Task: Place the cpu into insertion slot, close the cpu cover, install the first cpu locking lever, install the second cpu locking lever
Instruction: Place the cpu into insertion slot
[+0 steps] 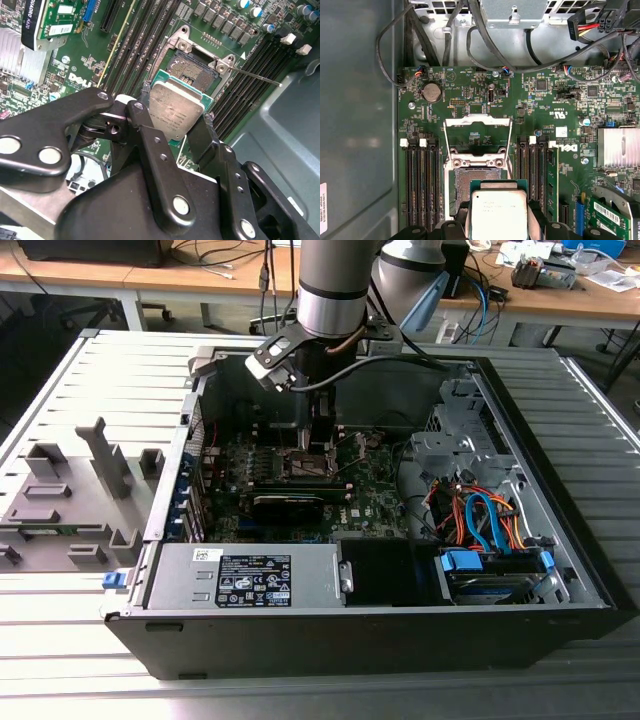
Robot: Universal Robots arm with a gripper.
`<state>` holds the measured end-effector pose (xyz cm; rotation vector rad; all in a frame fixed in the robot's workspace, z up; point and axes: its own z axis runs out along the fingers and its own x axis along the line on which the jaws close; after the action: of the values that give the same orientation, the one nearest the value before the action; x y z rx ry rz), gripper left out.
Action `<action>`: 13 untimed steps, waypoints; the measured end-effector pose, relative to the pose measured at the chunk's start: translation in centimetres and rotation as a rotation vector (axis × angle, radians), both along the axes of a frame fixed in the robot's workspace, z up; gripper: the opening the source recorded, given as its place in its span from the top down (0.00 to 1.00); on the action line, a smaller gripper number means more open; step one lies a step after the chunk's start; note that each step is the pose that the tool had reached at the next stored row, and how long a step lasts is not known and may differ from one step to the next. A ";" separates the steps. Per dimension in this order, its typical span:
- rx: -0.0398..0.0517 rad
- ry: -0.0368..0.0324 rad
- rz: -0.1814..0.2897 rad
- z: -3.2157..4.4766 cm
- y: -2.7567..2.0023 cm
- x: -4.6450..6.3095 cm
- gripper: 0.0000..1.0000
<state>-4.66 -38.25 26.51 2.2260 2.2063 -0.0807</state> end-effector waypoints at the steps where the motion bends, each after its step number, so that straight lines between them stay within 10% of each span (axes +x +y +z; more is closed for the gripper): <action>1: 0.0000 0.0000 -0.001 0.00 0.00 0.0 0.46; 13: 0.0000 0.0000 -0.001 -0.04 0.00 0.0 0.46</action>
<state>-4.68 -38.25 26.47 2.2268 2.2056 -0.0807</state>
